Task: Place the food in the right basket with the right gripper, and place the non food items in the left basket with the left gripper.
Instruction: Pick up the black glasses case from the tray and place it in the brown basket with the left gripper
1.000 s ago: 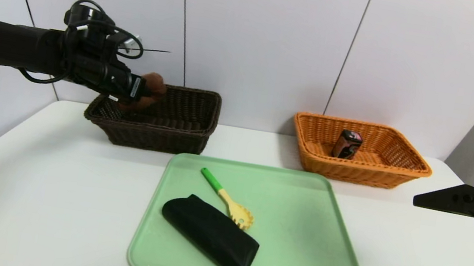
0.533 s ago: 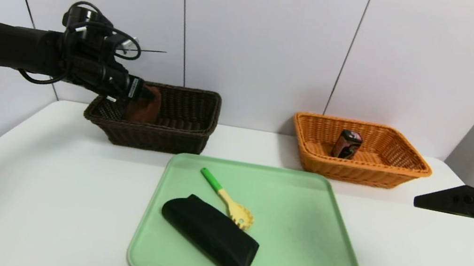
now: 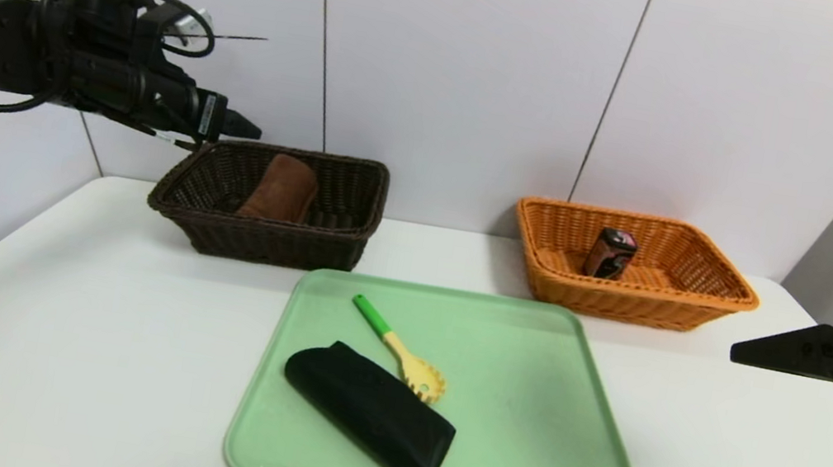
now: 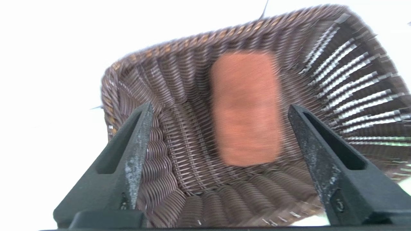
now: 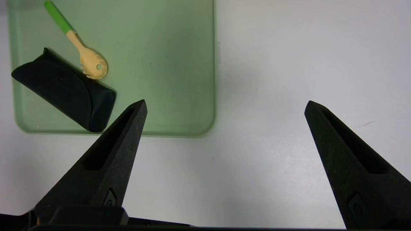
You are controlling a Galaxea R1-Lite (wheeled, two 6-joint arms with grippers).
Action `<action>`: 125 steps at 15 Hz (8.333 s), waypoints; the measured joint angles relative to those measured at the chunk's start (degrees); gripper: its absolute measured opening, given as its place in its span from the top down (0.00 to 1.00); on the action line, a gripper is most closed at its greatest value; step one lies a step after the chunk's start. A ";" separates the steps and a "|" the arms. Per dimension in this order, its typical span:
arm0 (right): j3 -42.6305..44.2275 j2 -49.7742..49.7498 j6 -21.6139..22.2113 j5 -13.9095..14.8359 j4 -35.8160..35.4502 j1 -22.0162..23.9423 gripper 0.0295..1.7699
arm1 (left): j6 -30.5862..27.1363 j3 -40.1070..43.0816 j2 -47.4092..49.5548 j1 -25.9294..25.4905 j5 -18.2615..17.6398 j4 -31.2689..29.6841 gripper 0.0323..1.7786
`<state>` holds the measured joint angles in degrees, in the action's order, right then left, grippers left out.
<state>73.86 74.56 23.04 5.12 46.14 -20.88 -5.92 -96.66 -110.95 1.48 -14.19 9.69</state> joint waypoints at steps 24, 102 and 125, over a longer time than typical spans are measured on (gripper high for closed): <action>-2.62 -0.33 0.00 -1.22 -1.94 -0.23 0.04 | -20.70 23.84 11.34 30.18 -17.86 2.40 0.05; -9.09 -2.40 0.09 -2.06 -3.75 0.40 0.03 | -8.22 11.82 6.45 1.90 -15.80 -7.83 0.74; -9.95 -2.27 -0.09 -1.90 -3.82 0.44 0.03 | -19.90 1.12 -2.95 -1.57 -16.98 -8.57 0.80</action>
<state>63.92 72.29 22.95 3.22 42.33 -20.44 -25.82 -95.54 -113.90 -0.10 -31.17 1.12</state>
